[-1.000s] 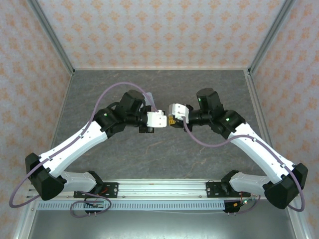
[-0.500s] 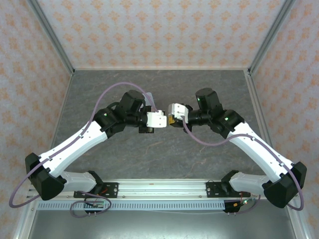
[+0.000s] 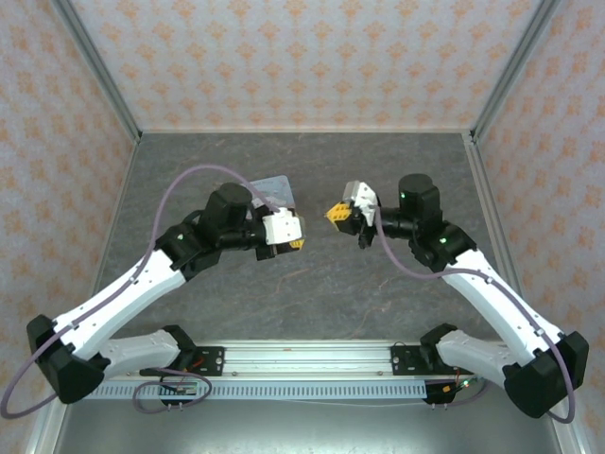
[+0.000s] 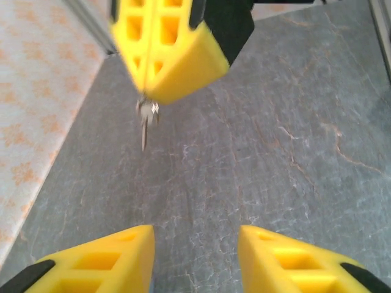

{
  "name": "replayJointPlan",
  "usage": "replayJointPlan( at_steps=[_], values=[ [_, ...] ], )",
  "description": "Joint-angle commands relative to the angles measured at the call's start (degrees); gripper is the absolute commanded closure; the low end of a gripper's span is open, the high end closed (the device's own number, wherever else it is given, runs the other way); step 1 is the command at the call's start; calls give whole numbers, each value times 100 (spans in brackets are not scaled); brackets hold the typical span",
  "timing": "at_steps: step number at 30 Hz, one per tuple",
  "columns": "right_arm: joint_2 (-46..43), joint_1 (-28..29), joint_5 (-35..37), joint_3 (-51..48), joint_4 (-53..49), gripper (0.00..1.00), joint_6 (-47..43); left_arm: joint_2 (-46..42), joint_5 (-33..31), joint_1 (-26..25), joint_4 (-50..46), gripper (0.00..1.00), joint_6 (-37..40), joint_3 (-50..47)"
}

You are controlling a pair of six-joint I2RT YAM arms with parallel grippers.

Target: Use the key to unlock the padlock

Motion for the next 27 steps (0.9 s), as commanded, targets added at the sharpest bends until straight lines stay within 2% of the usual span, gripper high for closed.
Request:
replayJointPlan(
  at_steps=[1, 5, 8, 11, 16, 21, 27],
  values=[
    [-162, -267, -281, -388, 2023, 100, 1715, -418, -146, 305, 1737, 48, -1909, -571],
    [-143, -462, 111, -769, 3581, 100, 3340, -628, -528, 650, 3200, 39, -4086, -1085],
    [-73, -474, 616, -972, 4674, 100, 4636, -566, -971, 699, 3568, 26, -5494, -999],
    [145, -475, 1248, -1146, 5569, 100, 5873, -321, -1167, 736, 3659, 24, -6594, -716],
    [733, -466, 2014, -1503, 7306, 100, 7758, 272, -644, 821, 4512, 25, -8341, -407],
    [861, -205, 2121, -1451, 7352, 100, 7911, 985, -66, 809, 5373, 27, -9719, -68],
    [998, 109, 2282, -1426, 7299, 100, 7939, 1330, -39, 616, 5582, 28, -10078, 121]
  ],
)
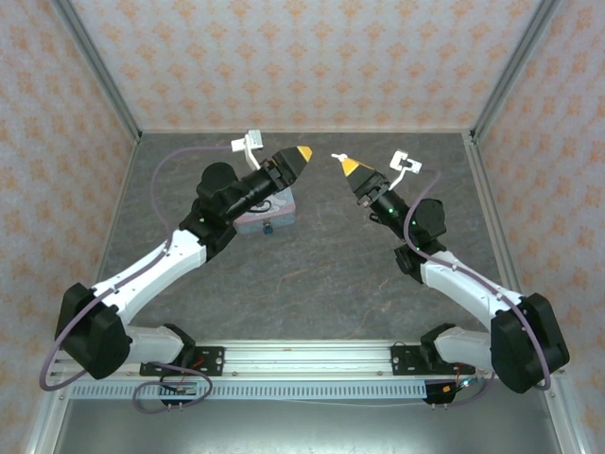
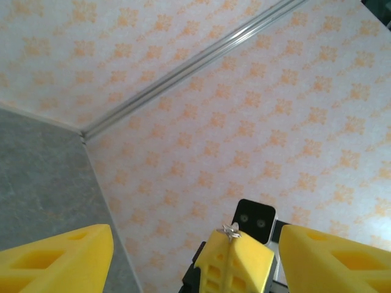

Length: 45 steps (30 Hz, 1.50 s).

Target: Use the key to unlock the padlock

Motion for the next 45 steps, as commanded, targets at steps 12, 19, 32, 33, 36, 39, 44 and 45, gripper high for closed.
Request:
replayJointPlan(
  at_steps=[12, 19, 32, 33, 36, 39, 44, 45],
  values=[
    [202, 371, 248, 172, 477, 100, 450, 415, 297, -318, 670, 40, -601, 503],
    [294, 401, 253, 177, 517, 100, 553, 561, 305, -327, 624, 46, -602, 576],
    [382, 410, 209, 180, 483, 100, 693, 669, 315, -331, 590, 77, -594, 611],
    [383, 423, 202, 181, 482, 100, 702, 668, 314, -333, 574, 79, -576, 607],
    [382, 422, 184, 155, 474, 100, 701, 652, 297, -336, 536, 86, -549, 604],
    [361, 419, 208, 112, 458, 100, 706, 633, 283, -332, 465, 95, -477, 581],
    [50, 418, 194, -20, -109, 86, 324, 461, 168, -335, -160, 100, 141, 634],
    [-21, 418, 192, -43, -432, 78, 189, 391, 133, -326, -406, 100, 432, 662]
  ],
)
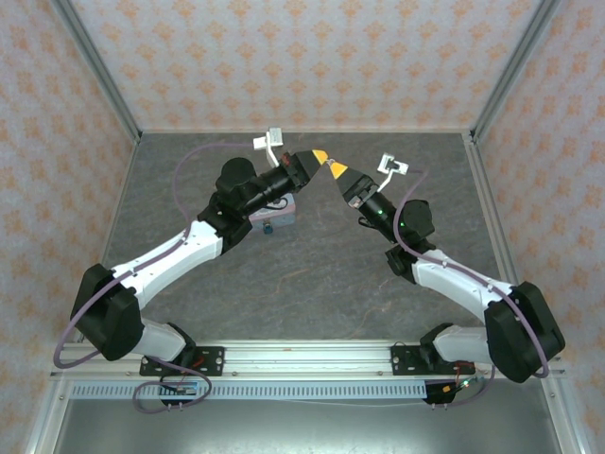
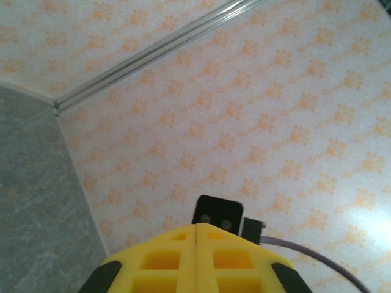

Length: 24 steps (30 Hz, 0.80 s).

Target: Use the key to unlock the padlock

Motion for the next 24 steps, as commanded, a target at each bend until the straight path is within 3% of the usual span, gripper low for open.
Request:
replayJointPlan(
  at_steps=[1, 5, 9, 16, 24],
  values=[
    [-535, 34, -60, -45, -691, 72, -483, -303, -97, -43, -748, 100, 962, 255],
    [-1020, -221, -479, 98, -2048, 58, -802, -568, -116, -44, -1498, 100, 2067, 350],
    [-1113, -601, -1142, 16, -1681, 50, -590, -605, 219, -41, -1782, 100, 2598, 512],
    [-795, -737, -2585, 498, -1583, 49, -573, -482, 758, -41, -2103, 100, 2855, 944],
    [-790, -735, -2898, 713, -1617, 50, -537, -437, 965, -41, -2364, 100, 2977, 1104]
  ],
)
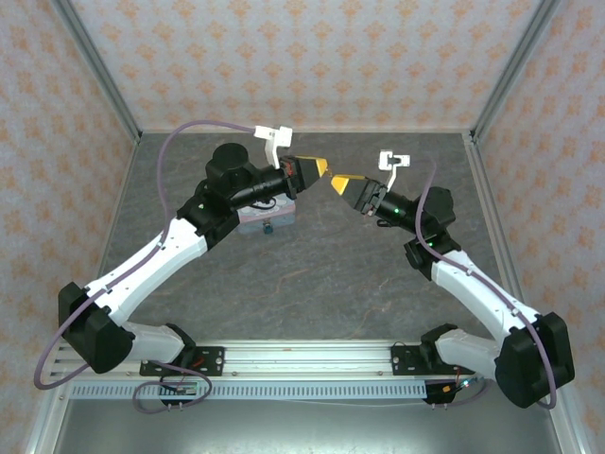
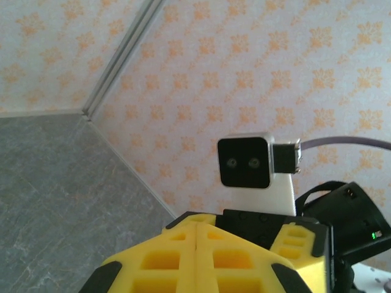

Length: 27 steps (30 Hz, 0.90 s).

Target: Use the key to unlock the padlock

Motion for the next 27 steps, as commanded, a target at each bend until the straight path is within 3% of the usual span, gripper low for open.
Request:
replayJointPlan(
  at_steps=[1, 23, 27],
  values=[
    [-27, -5, -347, 225, 135, 51, 6, 42, 258, -41, -177, 100, 192, 232],
    [169, 5, -273, 447, -366, 79, -122, 116, 288, -41, -212, 100, 192, 228],
    [159, 0, -310, 476, -500, 89, -193, 134, 289, -41, -259, 100, 334, 254]
  ],
)
